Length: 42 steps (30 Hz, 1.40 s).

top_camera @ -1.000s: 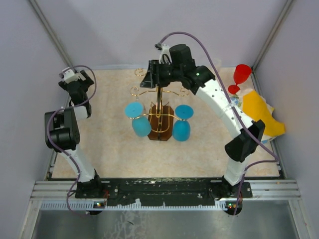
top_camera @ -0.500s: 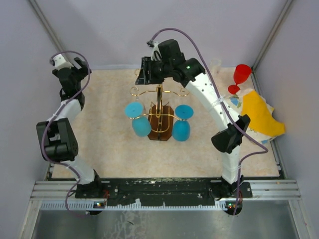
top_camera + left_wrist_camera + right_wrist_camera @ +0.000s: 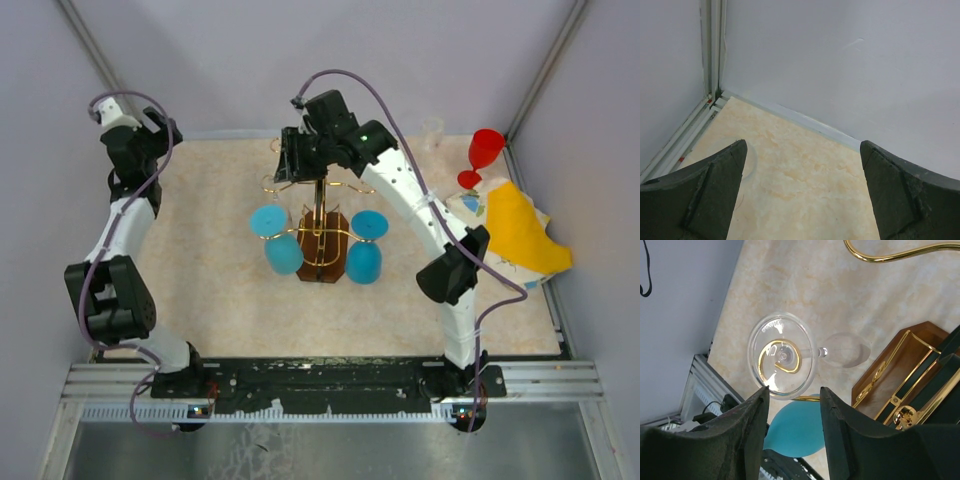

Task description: Take the wine glass off the wine glass rack

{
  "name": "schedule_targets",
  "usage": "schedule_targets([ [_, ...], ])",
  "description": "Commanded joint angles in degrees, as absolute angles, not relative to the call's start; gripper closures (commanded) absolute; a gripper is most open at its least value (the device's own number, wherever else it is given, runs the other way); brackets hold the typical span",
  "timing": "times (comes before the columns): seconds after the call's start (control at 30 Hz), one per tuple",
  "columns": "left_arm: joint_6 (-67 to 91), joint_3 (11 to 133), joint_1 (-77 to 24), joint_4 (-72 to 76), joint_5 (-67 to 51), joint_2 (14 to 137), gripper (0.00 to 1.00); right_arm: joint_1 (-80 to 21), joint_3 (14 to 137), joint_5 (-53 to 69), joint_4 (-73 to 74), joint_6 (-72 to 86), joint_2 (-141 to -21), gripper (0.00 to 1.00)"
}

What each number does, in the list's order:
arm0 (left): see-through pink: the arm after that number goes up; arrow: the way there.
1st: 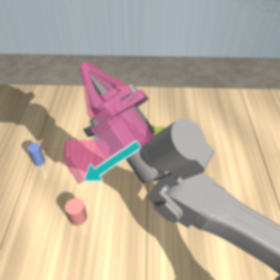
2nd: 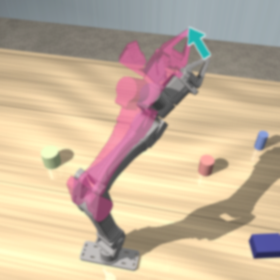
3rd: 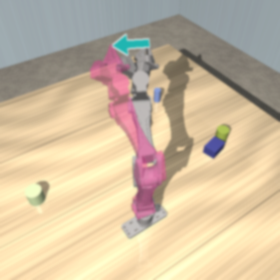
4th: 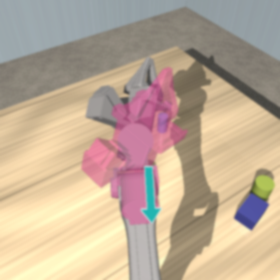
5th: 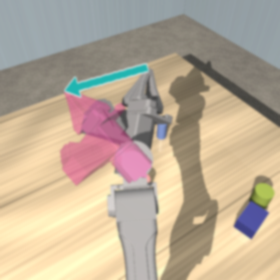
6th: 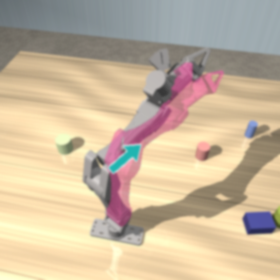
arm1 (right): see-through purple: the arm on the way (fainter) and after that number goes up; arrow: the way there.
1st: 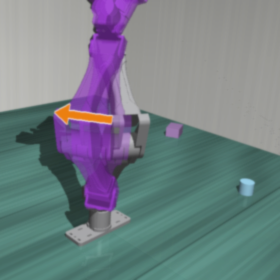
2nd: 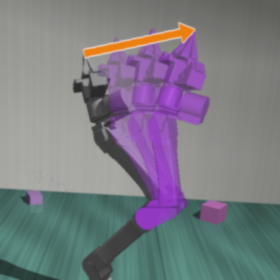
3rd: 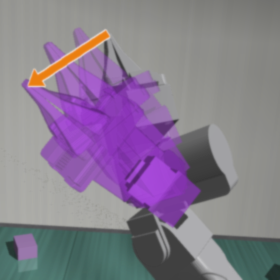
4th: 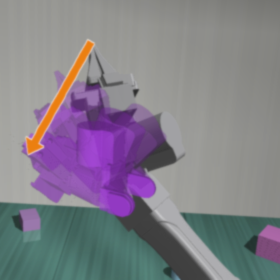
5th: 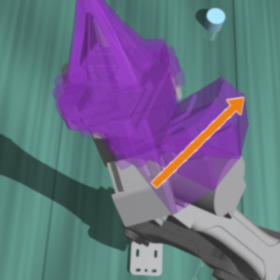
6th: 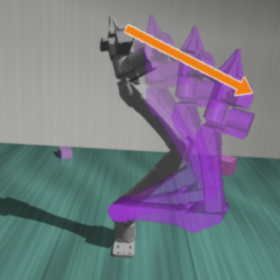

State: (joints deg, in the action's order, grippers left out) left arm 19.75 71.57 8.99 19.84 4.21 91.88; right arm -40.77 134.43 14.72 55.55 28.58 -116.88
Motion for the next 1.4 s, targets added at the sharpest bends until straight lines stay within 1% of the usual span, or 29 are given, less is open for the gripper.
schedule_targets([
  [0.0,21.34,73.49,8.73,16.21,2.26,88.65,0.00,-41.74,136.97,14.19,55.50,29.30,-117.32,0.54],
  [0.33,22.94,73.20,8.75,13.66,0.19,87.16,0.00,-41.75,135.26,17.00,50.48,31.70,-118.09,0.54],
  [0.6,21.73,73.52,8.77,11.84,-1.34,85.88,0.00,-41.66,137.36,17.95,49.81,32.30,-120.54,0.55],
  [0.63,21.54,73.82,8.71,11.57,-1.58,85.79,0.00,-41.59,137.31,17.93,49.64,32.35,-120.58,0.55],
  [0.73,21.27,74.38,8.75,11.06,-2.42,85.67,0.00,-41.44,136.93,17.85,48.71,32.74,-120.20,0.63],
  [0.8,21.37,74.68,8.75,10.74,-2.84,85.69,0.00,-41.23,136.70,17.53,48.37,33.01,-119.81,0.65],
  [1.17,21.85,73.92,8.70,10.52,-4.16,85.17,0.00,-40.53,130.60,17.14,45.28,33.36,-115.71,0.65],
  [1.37,21.67,74.15,8.78,10.37,-4.48,85.29,0.00,-40.15,129.32,17.23,44.67,33.43,-114.36,0.61],
])
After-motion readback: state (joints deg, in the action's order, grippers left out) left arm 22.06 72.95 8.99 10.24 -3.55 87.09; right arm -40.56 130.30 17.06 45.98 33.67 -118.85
